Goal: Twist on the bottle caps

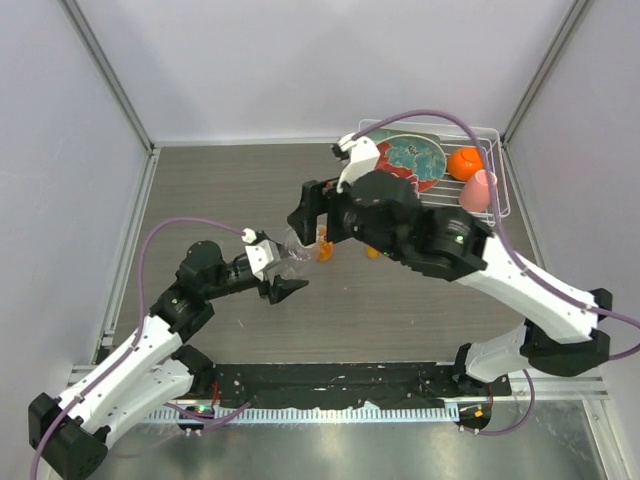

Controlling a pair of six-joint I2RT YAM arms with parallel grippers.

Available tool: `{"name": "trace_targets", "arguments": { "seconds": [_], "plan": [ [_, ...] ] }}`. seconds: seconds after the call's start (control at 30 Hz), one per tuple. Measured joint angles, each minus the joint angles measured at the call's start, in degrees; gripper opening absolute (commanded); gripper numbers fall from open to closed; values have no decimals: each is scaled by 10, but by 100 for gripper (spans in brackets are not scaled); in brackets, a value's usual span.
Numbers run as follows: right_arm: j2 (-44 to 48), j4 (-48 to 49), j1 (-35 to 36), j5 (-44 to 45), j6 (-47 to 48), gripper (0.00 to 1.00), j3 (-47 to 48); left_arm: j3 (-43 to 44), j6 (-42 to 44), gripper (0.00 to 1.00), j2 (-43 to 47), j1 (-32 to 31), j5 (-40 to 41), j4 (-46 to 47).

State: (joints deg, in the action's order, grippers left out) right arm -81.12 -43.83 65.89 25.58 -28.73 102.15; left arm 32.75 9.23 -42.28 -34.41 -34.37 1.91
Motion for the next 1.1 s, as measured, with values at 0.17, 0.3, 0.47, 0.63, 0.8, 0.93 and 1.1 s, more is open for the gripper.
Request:
{"name": "trace_targets", "arguments": {
  "seconds": [0.17, 0.3, 0.47, 0.63, 0.8, 0.93, 1.1],
  "plan": [
    [49, 5, 0, -79, 52, 86, 39, -3, -17, 11, -7, 0, -32, 3],
    [77, 10, -2, -157, 107, 85, 38, -7, -43, 12, -11, 0, -97, 14],
    [103, 30, -5, -274, 185, 85, -16, -6, -82, 12, -22, 0, -255, 38],
    [133, 54, -5, -390, 239, 84, -60, 18, -105, 11, -36, 0, -411, 31],
    [145, 80, -5, -457, 257, 82, -66, 28, -108, 10, -36, 0, -472, 28],
    [137, 97, -5, -503, 266, 80, -71, 29, -109, 9, -40, 0, -490, 20],
    [106, 103, -5, -542, 272, 76, -76, 30, -114, 8, -42, 0, -497, 16]
  ]
}}
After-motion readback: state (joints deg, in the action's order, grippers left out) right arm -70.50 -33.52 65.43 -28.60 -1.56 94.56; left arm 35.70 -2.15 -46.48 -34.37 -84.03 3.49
